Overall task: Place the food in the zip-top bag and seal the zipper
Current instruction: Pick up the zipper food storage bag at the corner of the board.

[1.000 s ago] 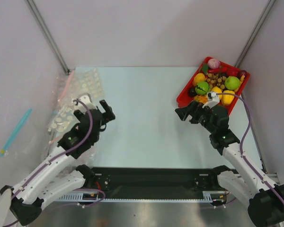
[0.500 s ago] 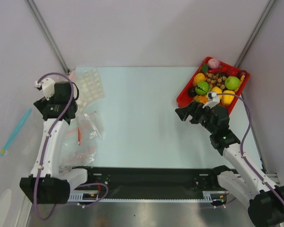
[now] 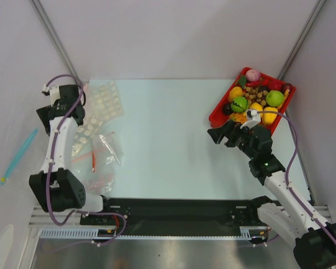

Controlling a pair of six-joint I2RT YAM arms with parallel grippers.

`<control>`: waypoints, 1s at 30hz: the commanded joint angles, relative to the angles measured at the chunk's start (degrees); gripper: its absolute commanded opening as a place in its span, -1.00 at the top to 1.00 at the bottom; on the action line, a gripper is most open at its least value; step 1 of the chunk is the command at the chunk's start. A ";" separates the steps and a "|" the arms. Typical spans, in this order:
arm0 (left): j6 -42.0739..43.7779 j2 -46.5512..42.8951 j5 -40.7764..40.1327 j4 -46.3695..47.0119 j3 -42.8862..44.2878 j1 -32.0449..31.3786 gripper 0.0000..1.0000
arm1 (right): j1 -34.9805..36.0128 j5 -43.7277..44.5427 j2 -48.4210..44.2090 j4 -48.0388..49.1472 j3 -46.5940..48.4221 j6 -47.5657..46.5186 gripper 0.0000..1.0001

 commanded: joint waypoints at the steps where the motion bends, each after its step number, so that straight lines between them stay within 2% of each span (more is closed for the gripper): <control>1: 6.53 5.05 3.38 -1.99 6.99 0.48 -1.00 | -0.05 -0.77 -0.72 1.37 1.50 -0.62 -0.99; 3: 8.65 8.03 6.63 -2.34 9.10 0.48 -1.00 | -0.05 -1.12 -0.55 1.72 1.41 -0.53 -0.99; 8: 11.46 10.60 2.43 -3.75 11.57 2.14 -1.00 | 0.03 -1.21 0.33 2.52 0.88 -0.09 -0.99; 10: 14.26 10.25 0.59 -0.09 9.12 3.55 -0.99 | 0.03 -2.43 0.86 3.04 1.32 0.17 -1.00; 12: 13.67 11.73 1.10 -0.58 8.66 6.17 -0.99 | 0.03 -3.23 0.42 2.87 1.59 0.26 -1.00; 15: 12.35 16.30 -5.65 -0.76 8.92 7.94 -0.99 | 0.03 -3.06 -1.33 2.69 0.80 0.53 -1.00; 17: 10.95 20.25 -8.45 -3.04 13.90 8.91 -1.00 | 0.03 -2.70 -1.95 2.96 0.27 0.70 -0.99; 21: 9.19 25.01 -8.20 -8.66 23.16 13.39 -1.00 | 0.12 -2.70 -1.69 3.22 -0.08 1.05 -0.99; 28: 4.71 29.31 -3.29 -9.11 23.35 19.46 -0.99 | 0.12 -3.58 -1.07 4.45 -0.43 1.49 -0.99; 30: 5.49 29.84 -1.37 -7.63 21.42 19.90 -0.93 | 0.21 -3.58 -0.99 4.45 -0.35 1.49 -0.99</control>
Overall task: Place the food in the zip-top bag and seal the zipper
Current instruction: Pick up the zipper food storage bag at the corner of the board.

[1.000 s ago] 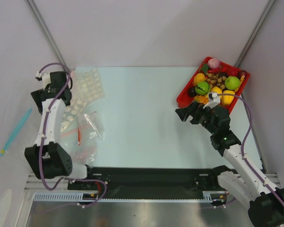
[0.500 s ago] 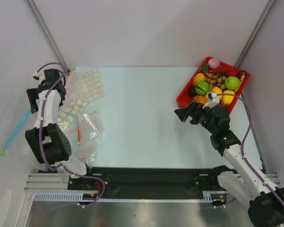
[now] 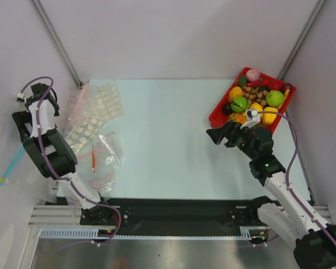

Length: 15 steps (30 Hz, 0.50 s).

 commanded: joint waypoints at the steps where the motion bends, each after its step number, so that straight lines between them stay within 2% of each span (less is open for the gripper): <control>1: -1.88 2.91 4.71 -0.76 0.45 1.06 -0.89 | 0.10 -0.52 -0.20 2.42 0.05 0.31 -0.99; 4: -2.67 3.46 6.65 -0.06 -1.39 0.45 -0.49 | 0.01 0.18 -0.46 1.89 0.22 -0.13 -0.99; 5: -2.49 2.67 7.19 1.16 -4.01 0.19 -0.24 | 0.01 0.36 -0.55 1.80 0.22 -0.13 -0.99; 7: -2.14 1.26 8.68 4.77 -6.57 0.01 0.00 | 0.01 0.53 -0.90 1.80 0.22 -0.13 -0.99; 8: -2.05 -0.22 9.82 5.48 -7.45 0.01 0.38 | 0.10 0.53 -0.82 1.80 0.14 -0.21 -0.99; 10: -3.19 -1.29 10.97 5.05 -6.94 0.01 0.99 | 0.01 0.62 -0.90 1.80 0.14 -0.22 -0.99; 15: -7.13 -4.63 14.22 1.80 -3.60 -1.92 0.99 | 0.10 0.45 -0.99 2.07 0.14 -0.04 -0.99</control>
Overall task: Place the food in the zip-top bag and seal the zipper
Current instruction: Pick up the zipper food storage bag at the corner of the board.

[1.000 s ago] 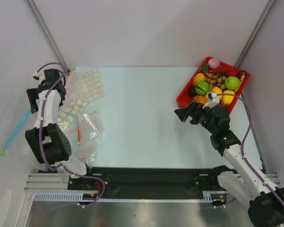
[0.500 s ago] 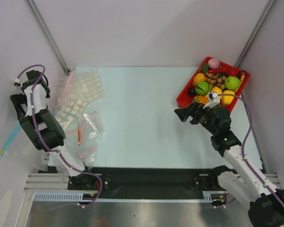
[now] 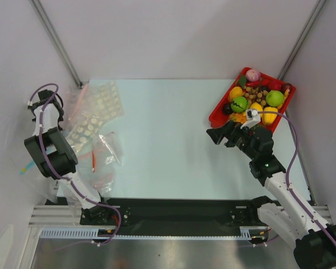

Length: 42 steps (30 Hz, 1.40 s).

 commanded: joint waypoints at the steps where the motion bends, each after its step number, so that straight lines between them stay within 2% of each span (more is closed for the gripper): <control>1: -5.11 -5.55 3.19 -2.23 4.21 -1.90 0.99 | 0.10 0.21 -0.77 1.96 0.09 -0.04 -0.99; 5: -10.65 -9.15 4.68 -4.08 9.12 -6.47 0.99 | 0.01 0.55 -0.77 1.87 -0.08 -0.04 -0.99; 11: -17.07 -12.32 -1.37 -8.21 21.32 -17.89 0.99 | 0.01 1.26 -0.69 1.61 -0.17 -0.39 -1.00; 14: -19.36 -13.55 -4.71 -7.17 24.77 -25.09 0.99 | 0.01 1.61 -1.03 1.25 -0.17 -0.65 -1.00; 17: -18.58 -14.25 -13.74 -6.28 28.45 -36.67 0.99 | 0.01 2.14 -1.13 1.43 -0.44 -0.74 -0.99; 19: -18.39 -13.99 -19.19 -6.63 30.83 -40.82 0.99 | -0.08 2.23 -0.95 1.25 -0.44 -0.92 -0.99; 20: -18.22 -14.08 -24.70 -6.46 32.58 -42.67 0.99 | -0.08 2.40 -0.95 1.17 -0.44 -1.01 -0.99; 22: -18.04 -14.69 -28.87 -5.23 32.60 -48.38 0.99 | -0.08 2.49 -0.95 1.25 -0.35 -1.18 -1.00; 25: -18.92 -19.25 -30.22 3.01 24.11 -56.82 0.99 | -0.08 2.58 -1.39 1.51 -0.61 -1.01 -0.99; 26: -18.23 -20.74 -28.56 11.39 15.90 -58.84 0.99 | -0.08 2.14 -1.82 3.00 -1.05 -0.83 -0.99; 27: -17.26 -23.89 -23.49 15.74 11.64 -62.52 0.99 | 0.01 0.92 -2.44 3.88 -1.66 -0.57 -1.00; 29: -18.39 -25.93 -18.28 25.48 1.55 -66.48 0.99 | 0.01 -0.58 -4.81 7.47 -4.12 -0.04 -0.99; 30: -19.00 -26.99 -14.08 27.54 -0.86 -67.46 0.99 | 0.10 -0.93 -5.60 8.45 -4.74 -0.04 -0.99; 32: -21.19 -27.09 -10.01 29.57 -5.34 -69.40 1.00 | 0.19 -2.16 -7.45 10.38 -5.97 -0.21 -0.99; 34: -22.43 -26.56 -6.92 27.75 -7.90 -70.46 0.99 | 0.45 -3.83 -8.33 12.32 -7.11 -0.30 -0.91; 35: -24.18 -26.47 -6.48 27.56 -9.31 -71.68 0.99 | 0.80 -5.14 -8.42 14.50 -7.55 -0.91 -0.78; 42: -27.09 -33.22 -0.34 32.12 -23.63 -75.65 0.99 | 5.63 -5.59 -5.87 13.73 -5.53 -3.99 -0.43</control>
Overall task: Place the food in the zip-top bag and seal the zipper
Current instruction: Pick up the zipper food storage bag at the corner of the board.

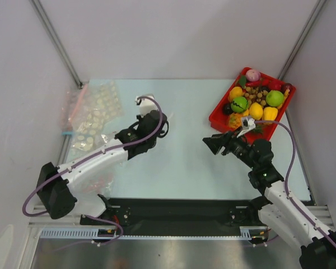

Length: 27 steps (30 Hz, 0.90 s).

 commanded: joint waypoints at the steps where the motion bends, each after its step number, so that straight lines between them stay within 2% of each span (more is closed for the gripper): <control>1: -3.51 -7.61 6.31 9.42 -9.00 -1.31 0.99 | 2.44 -2.34 0.86 4.18 1.79 -2.75 -0.40; 6: -8.00 -16.06 15.64 25.69 -23.09 -1.66 0.99 | 12.89 1.60 4.63 5.95 3.36 -6.17 -0.35; 8: -7.38 -16.42 13.30 32.82 -29.16 -3.50 0.99 | 18.41 6.68 5.69 4.63 4.16 -8.63 -0.36; 9: -8.95 -16.24 14.15 33.54 -30.31 -3.95 0.99 | 19.92 8.10 6.39 4.63 4.33 -9.16 -0.36; 11: -2.49 -16.07 16.27 34.25 -28.92 -4.65 0.99 | 23.78 11.36 7.10 5.06 4.51 -11.01 -0.36; 13: -1.31 -15.54 9.87 31.63 -27.77 -7.19 0.99 | 25.64 14.77 8.24 5.24 4.60 -13.20 -0.37; 18: -1.32 -15.02 14.58 35.03 -28.65 -7.38 0.99 | 27.32 15.33 11.58 6.47 4.86 -13.83 -0.39; 22: -0.26 -14.92 15.82 35.66 -28.74 -7.47 0.99 | 28.55 17.34 12.29 6.47 5.13 -14.53 -0.53; 27: 0.18 -15.80 15.74 35.92 -29.00 -7.46 0.99 | 30.05 20.86 6.59 5.94 3.64 -15.32 -0.71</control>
